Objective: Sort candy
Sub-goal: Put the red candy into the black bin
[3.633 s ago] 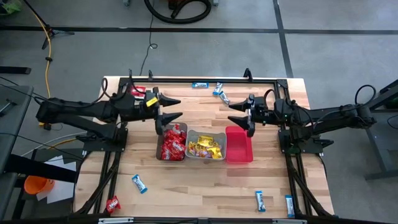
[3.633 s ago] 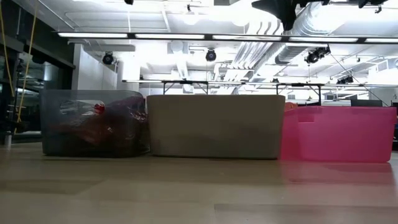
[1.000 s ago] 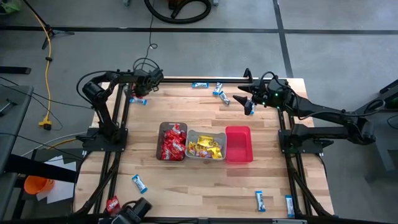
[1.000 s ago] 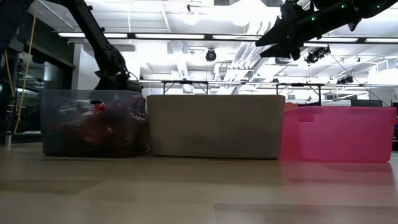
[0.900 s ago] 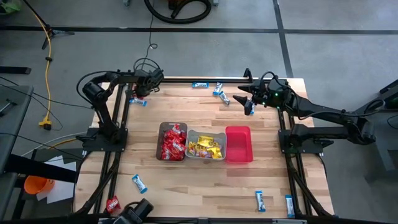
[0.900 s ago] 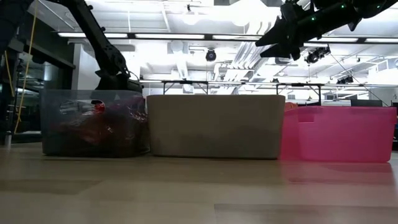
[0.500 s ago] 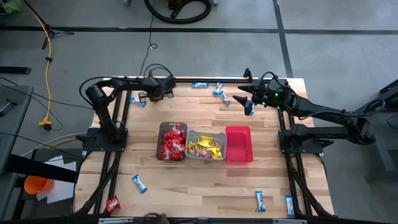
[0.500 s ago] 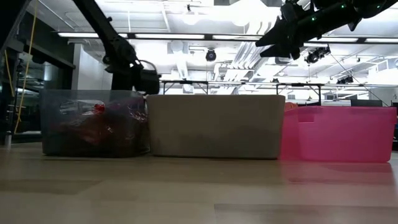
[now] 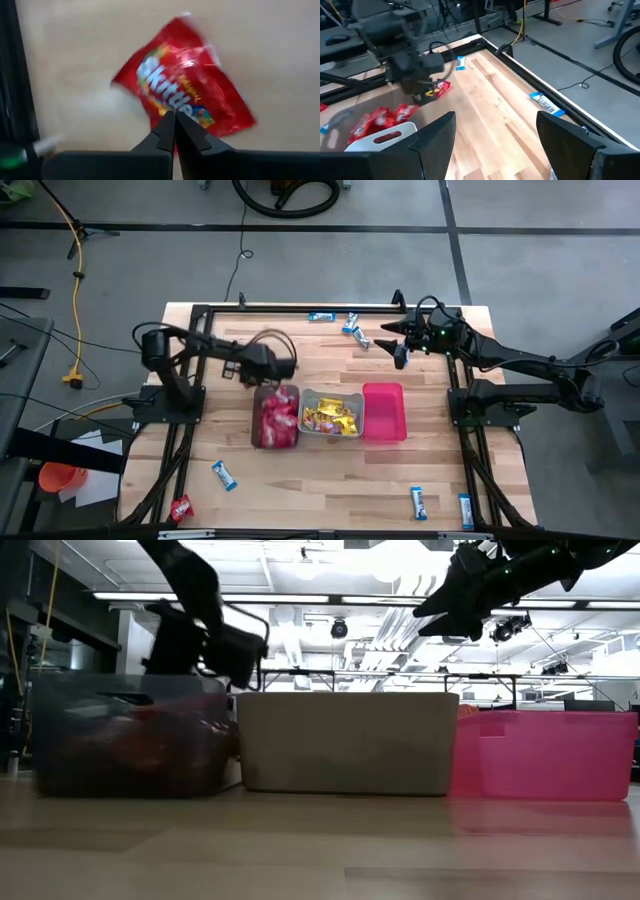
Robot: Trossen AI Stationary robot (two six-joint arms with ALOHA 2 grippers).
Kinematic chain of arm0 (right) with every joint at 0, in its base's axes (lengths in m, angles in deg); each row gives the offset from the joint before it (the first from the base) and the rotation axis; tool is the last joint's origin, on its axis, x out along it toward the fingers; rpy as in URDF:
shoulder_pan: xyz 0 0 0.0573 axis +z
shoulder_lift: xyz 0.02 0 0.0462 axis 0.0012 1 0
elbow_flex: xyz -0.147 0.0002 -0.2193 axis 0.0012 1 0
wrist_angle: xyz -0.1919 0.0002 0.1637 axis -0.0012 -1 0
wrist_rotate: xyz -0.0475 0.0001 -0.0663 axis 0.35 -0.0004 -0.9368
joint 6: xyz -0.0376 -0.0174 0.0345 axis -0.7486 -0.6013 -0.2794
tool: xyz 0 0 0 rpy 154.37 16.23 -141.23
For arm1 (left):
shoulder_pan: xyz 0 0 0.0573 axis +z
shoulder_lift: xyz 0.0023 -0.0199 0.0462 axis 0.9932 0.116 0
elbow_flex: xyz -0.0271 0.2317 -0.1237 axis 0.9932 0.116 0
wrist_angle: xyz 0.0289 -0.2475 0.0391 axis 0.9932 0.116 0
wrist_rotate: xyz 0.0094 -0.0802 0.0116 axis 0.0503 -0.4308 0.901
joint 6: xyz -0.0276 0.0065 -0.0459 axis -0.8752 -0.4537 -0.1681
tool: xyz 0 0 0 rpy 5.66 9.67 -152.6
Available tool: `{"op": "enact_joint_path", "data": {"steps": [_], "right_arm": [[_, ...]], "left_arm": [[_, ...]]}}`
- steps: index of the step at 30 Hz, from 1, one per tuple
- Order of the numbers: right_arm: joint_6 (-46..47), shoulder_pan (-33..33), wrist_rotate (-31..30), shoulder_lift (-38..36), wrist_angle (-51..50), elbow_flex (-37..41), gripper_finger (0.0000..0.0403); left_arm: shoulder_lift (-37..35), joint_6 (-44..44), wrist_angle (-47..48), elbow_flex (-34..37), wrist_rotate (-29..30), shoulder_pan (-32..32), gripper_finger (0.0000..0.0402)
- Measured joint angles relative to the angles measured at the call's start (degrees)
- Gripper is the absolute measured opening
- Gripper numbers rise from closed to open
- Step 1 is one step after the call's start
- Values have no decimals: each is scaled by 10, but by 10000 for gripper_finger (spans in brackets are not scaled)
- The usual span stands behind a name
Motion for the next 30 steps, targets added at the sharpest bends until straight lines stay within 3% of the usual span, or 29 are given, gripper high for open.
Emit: {"op": "enact_joint_path", "data": {"steps": [5, 9, 12, 15, 18, 22, 25, 30], "right_arm": [[4, 0, 3, 0, 1, 0, 273], [32, 0, 1, 0, 13, 0, 273], [69, 1, 1, 0, 21, 0, 273], [132, 1, 1, 0, 41, 0, 273], [198, 1, 1, 0, 56, 0, 273], [263, 1, 1, 0, 54, 0, 273], [295, 1, 1, 0, 54, 0, 273], [300, 1, 1, 0, 52, 0, 273]], "left_arm": [[-48, -72, 42, 17, -2, -62, 0], [-117, -70, 76, 16, 88, -46, 0], [-169, 21, 63, 16, 140, -25, 0], [-221, 179, 35, 16, 153, -17, 0], [-282, 333, -9, 19, 129, -22, 0], [-381, 499, -104, 65, 17, -25, 0], [-445, 506, -146, 116, -64, -3, 0], [-486, 419, -126, 155, -72, 43, 14]]}}
